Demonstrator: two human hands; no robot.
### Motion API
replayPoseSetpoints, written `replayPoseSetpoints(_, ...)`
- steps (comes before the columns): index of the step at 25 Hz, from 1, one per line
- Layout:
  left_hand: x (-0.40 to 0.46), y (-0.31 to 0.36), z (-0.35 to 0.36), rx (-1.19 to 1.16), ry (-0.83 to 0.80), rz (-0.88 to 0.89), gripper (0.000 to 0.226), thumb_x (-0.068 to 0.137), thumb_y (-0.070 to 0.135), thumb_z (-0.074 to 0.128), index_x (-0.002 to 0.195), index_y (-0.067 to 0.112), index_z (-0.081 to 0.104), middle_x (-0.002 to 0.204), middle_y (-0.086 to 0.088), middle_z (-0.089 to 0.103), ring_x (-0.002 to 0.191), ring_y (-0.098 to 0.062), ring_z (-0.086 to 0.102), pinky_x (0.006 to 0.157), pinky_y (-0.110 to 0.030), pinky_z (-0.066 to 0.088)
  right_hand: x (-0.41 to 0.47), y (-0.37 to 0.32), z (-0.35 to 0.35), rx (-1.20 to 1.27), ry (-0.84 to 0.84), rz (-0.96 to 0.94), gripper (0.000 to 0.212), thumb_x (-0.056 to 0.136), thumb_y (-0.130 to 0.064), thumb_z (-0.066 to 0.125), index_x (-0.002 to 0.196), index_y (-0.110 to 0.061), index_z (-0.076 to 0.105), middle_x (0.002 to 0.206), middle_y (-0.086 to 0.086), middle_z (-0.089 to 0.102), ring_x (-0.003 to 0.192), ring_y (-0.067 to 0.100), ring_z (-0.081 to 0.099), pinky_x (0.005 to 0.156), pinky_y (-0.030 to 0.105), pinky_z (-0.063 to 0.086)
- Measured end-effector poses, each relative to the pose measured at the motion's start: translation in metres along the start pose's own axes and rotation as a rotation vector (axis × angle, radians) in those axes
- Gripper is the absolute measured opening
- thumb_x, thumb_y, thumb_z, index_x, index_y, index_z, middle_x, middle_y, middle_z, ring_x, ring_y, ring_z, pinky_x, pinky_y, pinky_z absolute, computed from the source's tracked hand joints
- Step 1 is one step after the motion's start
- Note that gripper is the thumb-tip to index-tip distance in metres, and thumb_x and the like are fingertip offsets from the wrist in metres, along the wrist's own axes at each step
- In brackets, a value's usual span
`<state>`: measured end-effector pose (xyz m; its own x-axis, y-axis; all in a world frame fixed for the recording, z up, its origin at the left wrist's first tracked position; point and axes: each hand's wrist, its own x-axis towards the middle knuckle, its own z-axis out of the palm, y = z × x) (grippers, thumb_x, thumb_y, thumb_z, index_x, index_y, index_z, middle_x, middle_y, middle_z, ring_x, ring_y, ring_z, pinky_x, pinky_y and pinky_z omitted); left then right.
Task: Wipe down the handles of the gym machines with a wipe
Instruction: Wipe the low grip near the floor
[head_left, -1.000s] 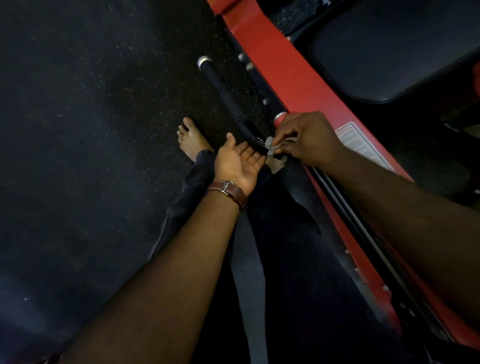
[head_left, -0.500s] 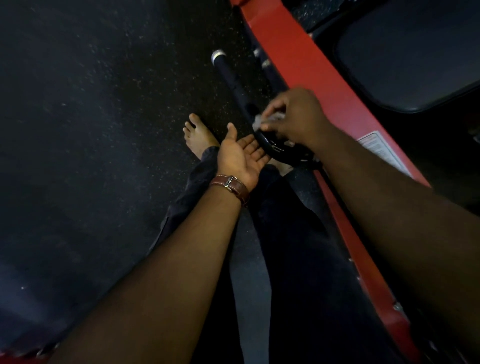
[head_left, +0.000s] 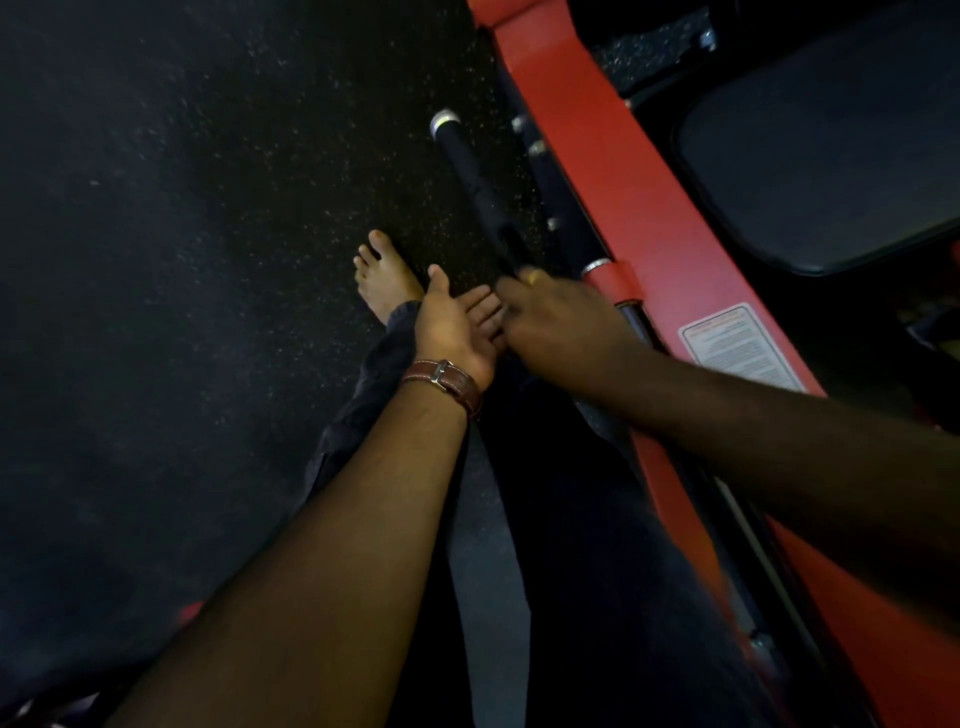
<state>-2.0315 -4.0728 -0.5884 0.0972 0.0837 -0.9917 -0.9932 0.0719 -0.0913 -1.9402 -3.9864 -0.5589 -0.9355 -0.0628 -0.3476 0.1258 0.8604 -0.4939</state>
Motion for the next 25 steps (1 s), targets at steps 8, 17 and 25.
replayPoseSetpoints(8,0.007,-0.004,0.003,-0.017,-0.01,0.063,0.061,0.102,0.058,0.034,0.118,0.006,0.061,0.113,-0.014,0.068,0.101,-0.026,0.066,0.099,-0.043,0.05,0.051,0.007,-0.009,0.011,-0.149,0.347,0.017,0.095,-0.01,0.054,0.099,0.0,0.066,0.106,0.017,0.061,0.096,0.036,0.061,0.068,0.043,0.051)
replayPoseSetpoints(17,-0.009,0.004,0.009,0.035,-0.002,0.118,0.048,0.106,0.039,0.039,0.138,0.006,0.051,0.143,-0.011,0.055,0.132,-0.027,0.051,0.107,-0.041,0.04,-0.003,0.006,-0.027,0.276,-0.068,0.511,0.01,0.071,-0.004,0.068,0.077,-0.011,0.071,0.082,0.006,0.068,0.072,0.025,0.066,0.058,0.028,0.045)
replayPoseSetpoints(25,0.005,0.022,0.002,0.098,0.241,0.257,0.012,0.101,0.022,0.053,0.106,0.018,0.063,0.121,-0.009,0.068,0.104,-0.017,0.06,0.101,-0.037,0.044,0.089,0.076,0.029,1.616,-0.16,1.344,0.013,0.093,0.007,0.057,0.086,0.003,0.067,0.087,0.015,0.067,0.076,0.024,0.071,0.061,0.03,0.061)
